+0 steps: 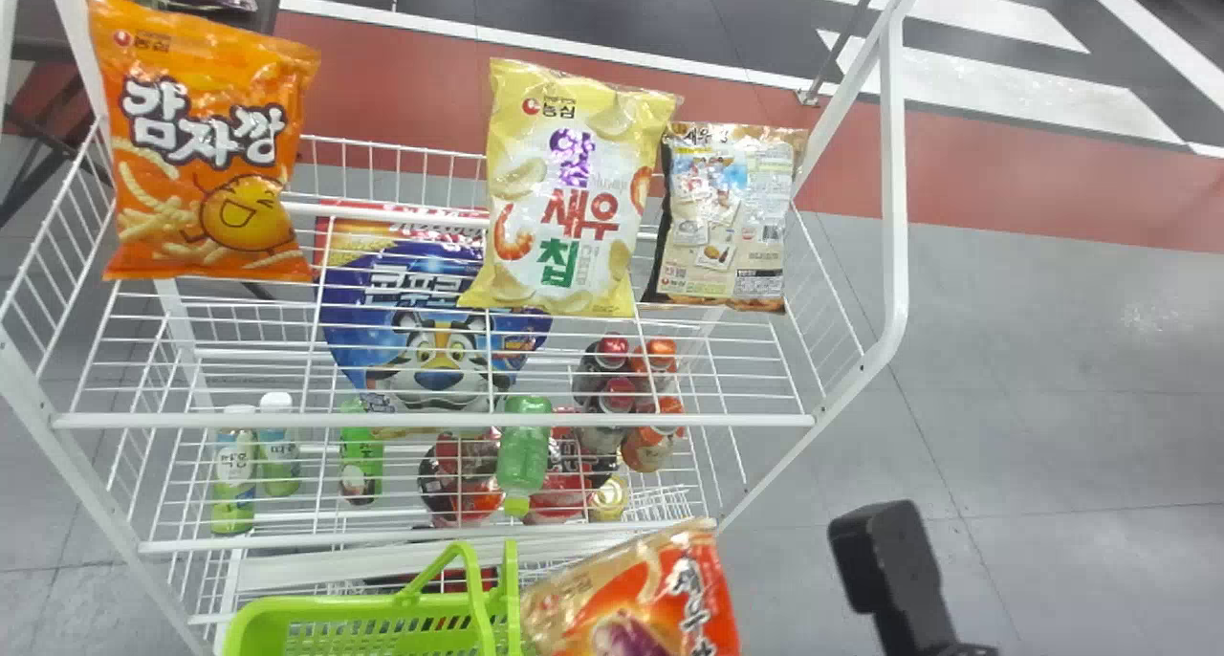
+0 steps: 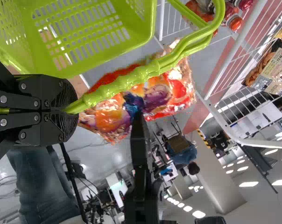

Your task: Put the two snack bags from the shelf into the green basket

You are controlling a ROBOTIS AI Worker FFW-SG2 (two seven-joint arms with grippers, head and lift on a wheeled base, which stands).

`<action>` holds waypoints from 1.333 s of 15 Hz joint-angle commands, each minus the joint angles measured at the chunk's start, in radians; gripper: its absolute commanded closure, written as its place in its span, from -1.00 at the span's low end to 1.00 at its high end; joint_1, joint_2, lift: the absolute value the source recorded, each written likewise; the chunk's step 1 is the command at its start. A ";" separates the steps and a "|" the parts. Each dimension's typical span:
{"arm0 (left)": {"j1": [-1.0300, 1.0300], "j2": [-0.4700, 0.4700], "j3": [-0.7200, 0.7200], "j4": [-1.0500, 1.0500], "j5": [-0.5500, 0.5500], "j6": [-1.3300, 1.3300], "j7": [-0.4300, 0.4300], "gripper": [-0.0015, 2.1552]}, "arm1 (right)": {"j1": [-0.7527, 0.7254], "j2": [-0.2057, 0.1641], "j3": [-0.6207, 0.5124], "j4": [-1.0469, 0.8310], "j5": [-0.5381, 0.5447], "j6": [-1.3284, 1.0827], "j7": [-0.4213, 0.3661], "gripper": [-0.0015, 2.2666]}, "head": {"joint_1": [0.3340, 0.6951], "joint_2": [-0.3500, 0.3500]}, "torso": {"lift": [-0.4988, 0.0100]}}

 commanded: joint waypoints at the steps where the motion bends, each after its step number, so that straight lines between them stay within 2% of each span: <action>1: 0.008 0.000 -0.018 -0.013 -0.016 0.000 0.006 0.57 | -0.021 0.000 0.104 0.047 0.035 0.024 -0.008 0.98 | 1.00 -1.00 | 0.92; 4: 0.019 0.000 -0.022 -0.026 -0.025 0.000 0.008 0.57 | -0.082 0.001 0.281 0.153 0.124 0.024 -0.045 0.98 | 1.00 -1.00 | 0.92; 6: 0.025 0.001 -0.022 -0.029 -0.025 0.000 0.008 0.57 | -0.128 0.003 0.360 0.248 0.151 0.015 -0.057 0.98 | 1.00 -1.00 | 0.92; 7: 0.027 0.003 -0.022 -0.029 -0.025 0.000 0.008 0.57 | -0.145 0.006 0.382 0.300 0.154 -0.061 -0.055 0.90 | 1.00 -1.00 | 0.92; 8: 0.027 0.005 -0.022 -0.030 -0.025 0.000 0.006 0.57 | -0.153 0.006 0.393 0.346 0.156 -0.169 -0.039 0.43 | 1.00 -1.00 | 0.92; 9: 0.028 0.006 -0.022 -0.030 -0.025 -0.003 0.005 0.57 | -0.161 0.006 0.399 0.376 0.165 -0.258 -0.023 -0.15 | 1.00 -1.00 | 0.92; 10: 0.028 0.006 -0.022 -0.030 -0.025 -0.003 0.003 0.57 | -0.176 0.006 0.402 0.406 0.174 -0.319 0.004 -0.93 | 1.00 -1.00 | 0.92; 11: 0.028 0.008 -0.022 -0.030 -0.025 -0.003 0.002 0.57 | -0.200 0.006 0.399 0.435 0.173 -0.322 0.049 -1.00 | 1.00 -1.00 | 0.92; 14: 0.028 0.011 -0.016 -0.033 -0.025 -0.003 -0.001 0.57 | -0.190 0.006 0.362 0.411 0.168 -0.316 0.069 -0.94 | 1.00 -1.00 | 0.92; 17: 0.027 0.011 -0.012 -0.033 -0.024 -0.003 -0.004 0.57 | -0.161 0.009 0.285 0.310 0.190 -0.325 0.037 -0.93 | 1.00 -1.00 | 0.92; 20: 0.025 0.011 -0.010 -0.029 -0.022 -0.006 -0.007 0.57 | -0.159 0.047 0.185 0.276 0.179 -0.451 0.015 -0.93 | 1.00 -1.00 | 0.92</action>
